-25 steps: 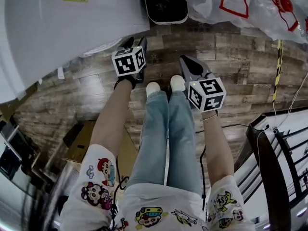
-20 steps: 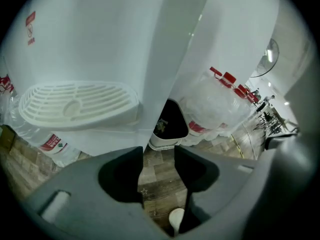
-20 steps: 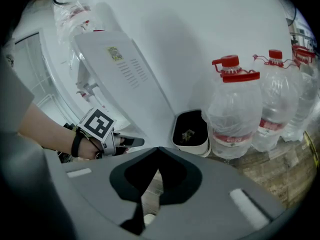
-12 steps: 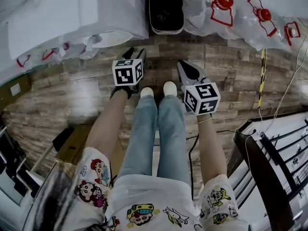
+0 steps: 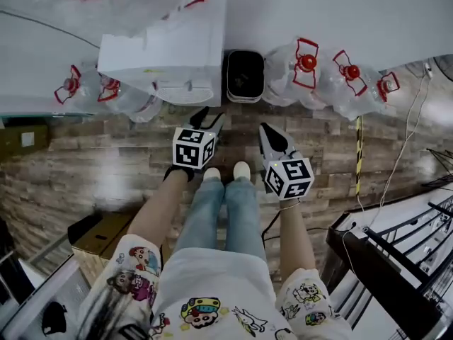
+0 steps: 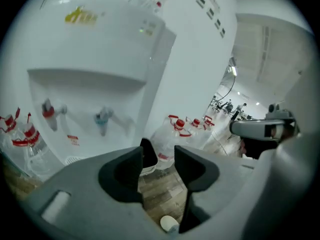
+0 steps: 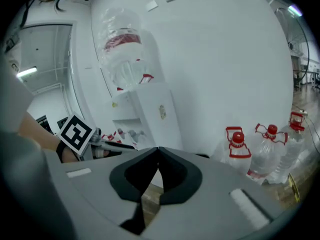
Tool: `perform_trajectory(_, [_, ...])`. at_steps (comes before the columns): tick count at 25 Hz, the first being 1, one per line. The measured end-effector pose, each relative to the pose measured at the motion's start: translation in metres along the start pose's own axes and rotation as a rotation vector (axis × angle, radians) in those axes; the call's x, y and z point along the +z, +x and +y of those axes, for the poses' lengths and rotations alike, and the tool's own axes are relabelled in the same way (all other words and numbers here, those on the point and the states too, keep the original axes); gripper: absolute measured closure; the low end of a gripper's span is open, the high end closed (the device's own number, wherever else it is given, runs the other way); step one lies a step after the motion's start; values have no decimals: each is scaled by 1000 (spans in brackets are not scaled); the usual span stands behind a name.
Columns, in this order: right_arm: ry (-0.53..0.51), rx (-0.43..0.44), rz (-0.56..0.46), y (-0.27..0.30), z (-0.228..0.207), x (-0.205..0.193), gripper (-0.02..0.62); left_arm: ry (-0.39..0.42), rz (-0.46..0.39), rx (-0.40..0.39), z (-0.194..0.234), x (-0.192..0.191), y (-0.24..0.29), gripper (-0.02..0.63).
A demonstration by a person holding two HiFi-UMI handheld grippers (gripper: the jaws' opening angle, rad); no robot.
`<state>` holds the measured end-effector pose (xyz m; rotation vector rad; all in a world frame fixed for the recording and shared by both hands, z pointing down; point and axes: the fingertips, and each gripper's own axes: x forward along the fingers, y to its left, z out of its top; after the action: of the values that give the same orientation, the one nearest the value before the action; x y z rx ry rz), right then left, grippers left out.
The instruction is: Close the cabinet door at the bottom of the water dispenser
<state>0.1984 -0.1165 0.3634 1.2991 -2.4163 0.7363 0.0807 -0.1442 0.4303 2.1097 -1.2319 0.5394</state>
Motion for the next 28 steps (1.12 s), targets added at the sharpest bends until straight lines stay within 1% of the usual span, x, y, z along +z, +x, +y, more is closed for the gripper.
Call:
perform_trajectory(4, [-36, 5, -94, -36, 31, 57, 586, 54, -108, -41, -26, 53, -57, 411])
perform_trajectory(10, [-76, 36, -238, -93, 81, 135, 584, 123, -253, -98, -65, 116, -147, 414])
perform_trajectory(14, [-135, 69, -311, -127, 120, 176, 586, 159, -363, -128, -84, 154, -212, 414])
perform_trajectory(17, [-172, 106, -353, -149, 147, 198, 586, 176, -445, -139, -94, 176, -258, 433])
perform_trajectory(20, [-213, 148, -376, -165, 170, 210, 588, 188, -512, -140, -102, 188, -298, 453])
perform_trajectory(22, [-229, 171, -393, -175, 185, 213, 588, 203, -540, -144, -108, 189, -321, 457])
perform_trajectory(24, [-236, 190, -405, -183, 197, 213, 588, 219, -555, -143, -112, 185, -341, 481])
perform_trajectory(28, [-257, 214, -402, -187, 214, 210, 588, 245, -558, -113, -114, 171, -365, 499])
